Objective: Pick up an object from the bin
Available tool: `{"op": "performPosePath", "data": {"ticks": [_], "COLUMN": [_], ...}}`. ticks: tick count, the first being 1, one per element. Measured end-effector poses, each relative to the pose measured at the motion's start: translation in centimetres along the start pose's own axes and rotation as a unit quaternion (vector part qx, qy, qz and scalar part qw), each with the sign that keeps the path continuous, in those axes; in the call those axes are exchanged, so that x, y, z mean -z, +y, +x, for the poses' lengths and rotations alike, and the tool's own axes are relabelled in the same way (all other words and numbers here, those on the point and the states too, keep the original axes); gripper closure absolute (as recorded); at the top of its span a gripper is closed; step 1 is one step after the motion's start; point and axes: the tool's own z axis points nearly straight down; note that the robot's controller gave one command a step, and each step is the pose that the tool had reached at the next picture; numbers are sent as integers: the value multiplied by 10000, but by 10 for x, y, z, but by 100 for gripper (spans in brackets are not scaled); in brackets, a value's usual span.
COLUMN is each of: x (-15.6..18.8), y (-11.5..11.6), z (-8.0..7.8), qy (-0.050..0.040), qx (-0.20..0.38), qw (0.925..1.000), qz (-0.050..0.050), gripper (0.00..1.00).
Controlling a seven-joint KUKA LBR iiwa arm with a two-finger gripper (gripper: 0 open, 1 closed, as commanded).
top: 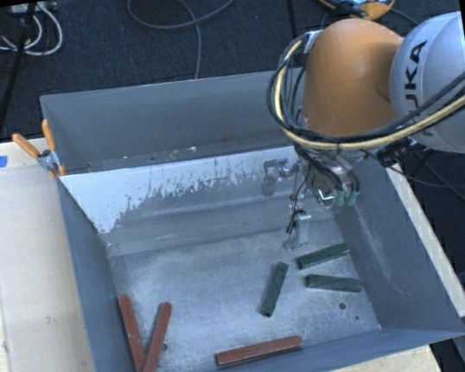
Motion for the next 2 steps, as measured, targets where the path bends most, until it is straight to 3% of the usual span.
{"op": "performPosePath", "data": {"ticks": [1,2], "x": [5,-38], "y": [0,2], "z": [-1,13], "qy": [-41,-48], "qx": [-1,712], "qw": [10000,9975], "qz": [0,5], "gripper": [0,0]}}
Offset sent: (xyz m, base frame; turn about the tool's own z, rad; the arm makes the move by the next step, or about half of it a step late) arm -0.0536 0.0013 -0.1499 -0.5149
